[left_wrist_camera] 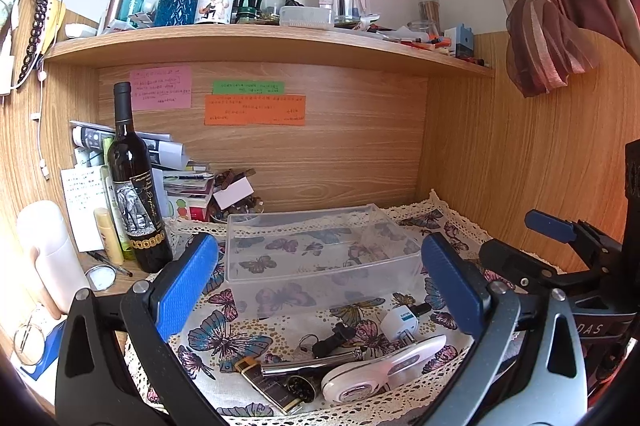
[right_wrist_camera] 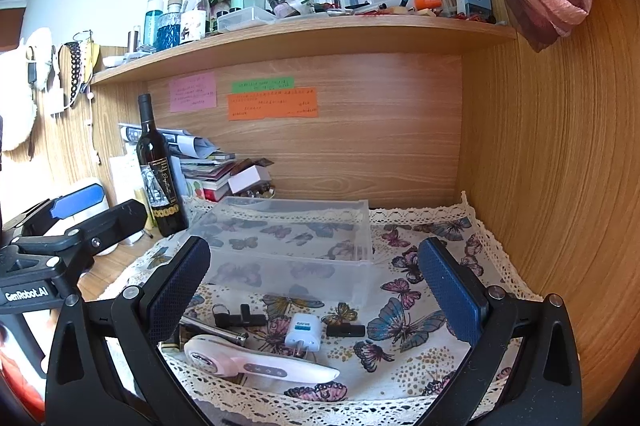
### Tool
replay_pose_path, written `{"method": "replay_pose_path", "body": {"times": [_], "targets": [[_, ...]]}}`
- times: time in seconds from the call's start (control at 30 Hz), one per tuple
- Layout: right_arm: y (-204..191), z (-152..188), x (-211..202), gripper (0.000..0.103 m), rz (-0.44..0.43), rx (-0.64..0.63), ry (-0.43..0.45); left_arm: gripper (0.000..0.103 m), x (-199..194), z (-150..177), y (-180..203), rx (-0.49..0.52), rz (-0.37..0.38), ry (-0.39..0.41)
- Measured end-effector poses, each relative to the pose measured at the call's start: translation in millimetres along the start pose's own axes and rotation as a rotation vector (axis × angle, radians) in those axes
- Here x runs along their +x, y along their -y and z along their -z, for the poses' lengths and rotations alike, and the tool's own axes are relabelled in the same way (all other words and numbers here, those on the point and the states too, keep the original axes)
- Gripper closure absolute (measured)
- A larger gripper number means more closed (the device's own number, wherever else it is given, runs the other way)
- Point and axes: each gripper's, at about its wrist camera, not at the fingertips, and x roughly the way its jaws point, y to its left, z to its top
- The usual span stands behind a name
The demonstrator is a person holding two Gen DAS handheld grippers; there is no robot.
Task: Organize rigid objects
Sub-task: 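Grasp the black-and-gold perfume box with the left tool while the right tool grasps the white massager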
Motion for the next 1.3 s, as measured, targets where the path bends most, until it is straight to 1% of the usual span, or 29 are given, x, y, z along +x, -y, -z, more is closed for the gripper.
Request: {"method": "replay_pose_path", "body": {"times": [0.03, 0.1, 0.13, 0.2, 0.27, 0.3, 0.37, 0.53, 0.77, 0.93, 1.03, 1.07, 1.2, 1.3], "targets": [[1, 1, 1, 0.0, -0.002, 0.005, -0.005, 0.01, 1, 1, -2, -0.001, -0.004, -0.003], [4, 2, 4, 0.006, -0.011, 0.017, -0.019, 0.015, 4, 1, -6, -0.007, -0.015, -0.019], [6, 3, 6, 0.008, -0.015, 0.025, -0.033, 0.016, 5, 2, -8, -0.012, -0.018, -0.025], [10, 6, 11, 0.016, -0.019, 0.036, -0.059, 0.017, 8, 4, -14, -0.022, -0.03, -0.04], [14, 11, 16, 0.021, -0.022, 0.048, -0.089, 0.018, 11, 10, -21, -0.028, -0.044, -0.063], [15, 13, 18, 0.024, -0.025, 0.052, -0.102, 0.019, 14, 13, -25, -0.031, -0.052, -0.081], [18, 20, 24, 0.028, -0.035, 0.061, -0.137, 0.021, 21, 23, -33, -0.035, -0.065, -0.128], [16, 37, 38, 0.028, -0.078, 0.065, -0.227, 0.027, 35, 49, -48, -0.051, -0.075, -0.25], [-2, 60, 58, 0.028, -0.157, 0.017, -0.337, 0.027, 43, 90, -55, -0.064, -0.07, -0.389], [-21, 76, 70, 0.028, -0.217, -0.067, -0.407, 0.027, 49, 115, -58, -0.081, -0.047, -0.483], [-33, 83, 75, 0.027, -0.235, -0.122, -0.433, 0.027, 54, 124, -57, -0.084, -0.036, -0.515], [-36, 84, 76, 0.023, -0.23, -0.142, -0.431, 0.027, 56, 125, -56, -0.086, -0.033, -0.521], [-45, 84, 84, 0.023, -0.231, -0.199, -0.445, 0.027, 63, 126, -54, -0.087, -0.042, -0.52], [-51, 83, 91, 0.023, -0.253, -0.228, -0.459, 0.033, 65, 127, -57, -0.078, -0.053, -0.52]]}}
